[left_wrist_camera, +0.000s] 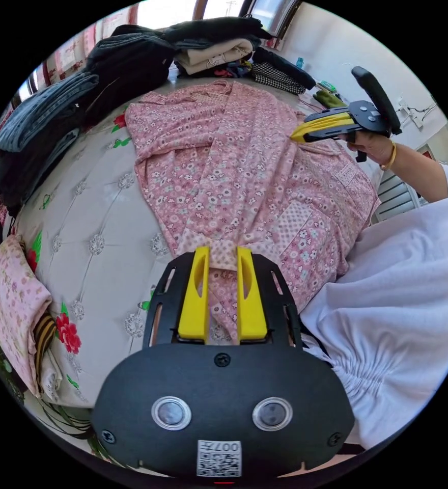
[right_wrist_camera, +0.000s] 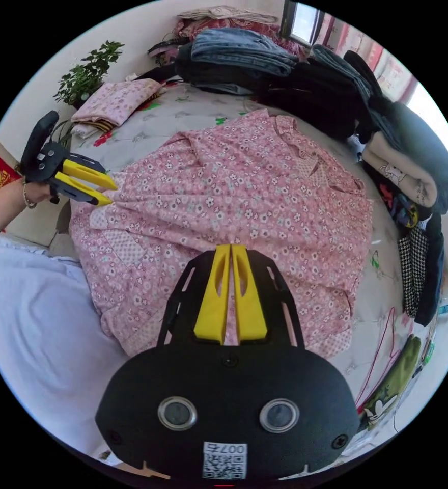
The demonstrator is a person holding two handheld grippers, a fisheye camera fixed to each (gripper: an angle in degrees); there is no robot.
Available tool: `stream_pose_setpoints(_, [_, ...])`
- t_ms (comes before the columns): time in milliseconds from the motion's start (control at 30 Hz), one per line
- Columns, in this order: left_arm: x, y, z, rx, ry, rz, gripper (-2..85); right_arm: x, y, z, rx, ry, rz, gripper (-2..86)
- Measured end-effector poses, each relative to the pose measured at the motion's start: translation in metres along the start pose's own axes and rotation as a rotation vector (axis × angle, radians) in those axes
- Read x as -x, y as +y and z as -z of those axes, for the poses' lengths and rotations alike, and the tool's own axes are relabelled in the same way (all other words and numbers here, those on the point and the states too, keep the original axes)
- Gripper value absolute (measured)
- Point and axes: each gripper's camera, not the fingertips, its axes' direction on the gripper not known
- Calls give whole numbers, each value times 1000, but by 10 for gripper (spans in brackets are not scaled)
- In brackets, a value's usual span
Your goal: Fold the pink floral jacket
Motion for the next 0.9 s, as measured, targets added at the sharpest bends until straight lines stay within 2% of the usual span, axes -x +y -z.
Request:
stream_pose_setpoints(167, [33,11,-1,-45,130,105,92,-13,24,-3,47,-59,-46,4])
stream_pose_setpoints(267, [46,15,5,-65,162,152,91,-27,33,-16,100,-103,-165,19])
stream_pose_setpoints(433, [59,54,34,-149,144,263,90,-61,110,30,-83,-217,-498,48])
stream_pose_setpoints(533, [69,104,43,-175,175,403,90,-74,188,58,-120,-174,-690,69])
stream_pose_setpoints(667, [68,158,36,-123,217,514,95,-76,264,71,-25,-102,-837,87])
stream_pose_setpoints(833, [57,147,5,-2,257,442,96,-84,289,44,136,-165,-881,84])
stream_pose_setpoints(900, [57,135,0,68,157,443,47,-92,283,43,184,-105,-869,72])
